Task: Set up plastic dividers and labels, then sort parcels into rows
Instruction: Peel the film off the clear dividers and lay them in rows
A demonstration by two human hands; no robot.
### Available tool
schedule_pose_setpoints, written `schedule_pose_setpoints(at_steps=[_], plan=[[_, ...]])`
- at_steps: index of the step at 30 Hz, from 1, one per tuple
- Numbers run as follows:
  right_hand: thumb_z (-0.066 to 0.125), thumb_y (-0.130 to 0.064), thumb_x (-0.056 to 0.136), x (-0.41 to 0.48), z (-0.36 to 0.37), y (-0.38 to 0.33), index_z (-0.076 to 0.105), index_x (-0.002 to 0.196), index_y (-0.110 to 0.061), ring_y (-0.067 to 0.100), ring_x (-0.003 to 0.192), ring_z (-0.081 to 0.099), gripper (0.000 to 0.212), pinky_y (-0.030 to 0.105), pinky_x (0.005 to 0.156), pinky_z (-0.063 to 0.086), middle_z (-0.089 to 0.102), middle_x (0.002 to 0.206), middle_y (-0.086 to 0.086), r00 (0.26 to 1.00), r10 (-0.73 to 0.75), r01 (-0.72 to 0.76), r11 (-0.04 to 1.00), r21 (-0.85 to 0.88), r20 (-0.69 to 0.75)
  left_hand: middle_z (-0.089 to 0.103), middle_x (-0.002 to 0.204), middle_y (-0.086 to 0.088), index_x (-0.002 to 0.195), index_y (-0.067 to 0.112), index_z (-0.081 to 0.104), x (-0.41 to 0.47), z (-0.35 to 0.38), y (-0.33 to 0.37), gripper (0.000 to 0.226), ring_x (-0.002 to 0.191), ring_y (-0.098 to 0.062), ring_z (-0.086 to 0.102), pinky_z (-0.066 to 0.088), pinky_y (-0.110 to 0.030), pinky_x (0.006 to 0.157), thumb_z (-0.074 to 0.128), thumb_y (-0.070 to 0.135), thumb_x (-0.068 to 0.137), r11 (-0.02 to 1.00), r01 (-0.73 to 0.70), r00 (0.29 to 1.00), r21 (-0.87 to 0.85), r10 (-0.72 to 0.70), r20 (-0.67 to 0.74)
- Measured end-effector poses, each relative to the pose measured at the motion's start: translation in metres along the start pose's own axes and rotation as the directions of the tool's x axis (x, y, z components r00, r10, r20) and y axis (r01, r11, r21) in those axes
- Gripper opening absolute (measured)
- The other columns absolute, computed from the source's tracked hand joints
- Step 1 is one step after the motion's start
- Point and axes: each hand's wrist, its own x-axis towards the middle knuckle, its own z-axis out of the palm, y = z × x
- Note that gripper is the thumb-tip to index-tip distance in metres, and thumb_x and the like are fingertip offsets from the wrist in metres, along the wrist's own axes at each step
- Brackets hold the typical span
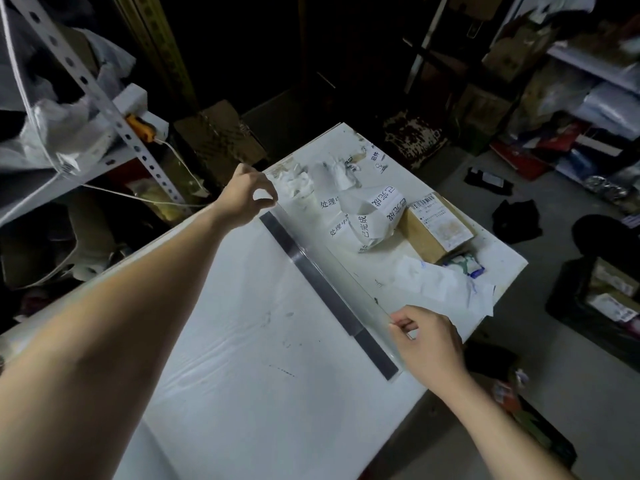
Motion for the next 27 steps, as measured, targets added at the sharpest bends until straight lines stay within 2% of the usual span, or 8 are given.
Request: schedule_pose_setpoints(at_steps=[6,11,20,27], plan=[[0.077,-0.017,0.087,-0.001,0.0,0.001,0.073,0.084,-0.025,0.008,0.075,0.066,0.01,0.035,0.068,0.056,0.068,0.076,-0.02,1.0,0.005,-0.006,1.0,-0.011,-0.015,0.066,0.11,0.006,0.098,0.021,0.076,0.001,-0.004,-0.007,0.008,0.114,-0.02,0.039,0.03,-0.03,0.091,0.076,0.021,0.09,0.999,-0.044,0.998,0.013,0.043,0.054],[0.075,-0.017,0.088,-0.002,0.001,0.0,0.074,0.089,-0.025,0.006,0.076,0.065,0.008,0.033,0.067,0.056,0.067,0.078,-0.02,1.0,-0.006,0.006,1.0,-0.008,-0.012,0.066,0.11,0.004,0.099,0.022,0.076,0.0,-0.003,-0.009,0.008,0.113,-0.02,0.039,0.034,-0.033,0.09,0.075,0.021,0.091,0.999,-0.033,0.998,0.023,0.031,0.054],[0.076,-0.017,0.088,0.001,0.0,0.004,0.073,0.09,-0.026,0.005,0.076,0.065,0.01,0.034,0.068,0.057,0.062,0.075,-0.025,1.0,-0.024,0.024,0.999,-0.026,0.007,0.068,0.115,0.002,0.099,0.018,0.077,0.002,0.002,-0.01,0.009,0.116,-0.024,0.041,0.031,-0.032,0.089,0.075,0.018,0.091,1.0,0.029,0.998,0.001,-0.029,-0.048],[0.074,-0.015,0.088,0.0,0.0,0.003,0.074,0.091,-0.024,0.006,0.077,0.065,0.01,0.036,0.07,0.058,0.065,0.078,-0.023,1.0,-0.024,0.024,1.0,-0.017,0.011,0.068,0.115,0.0,0.101,0.017,0.077,0.004,0.006,-0.007,0.01,0.115,-0.024,0.041,0.031,-0.032,0.085,0.076,0.018,0.09,0.999,0.011,0.997,0.032,-0.009,-0.072]])
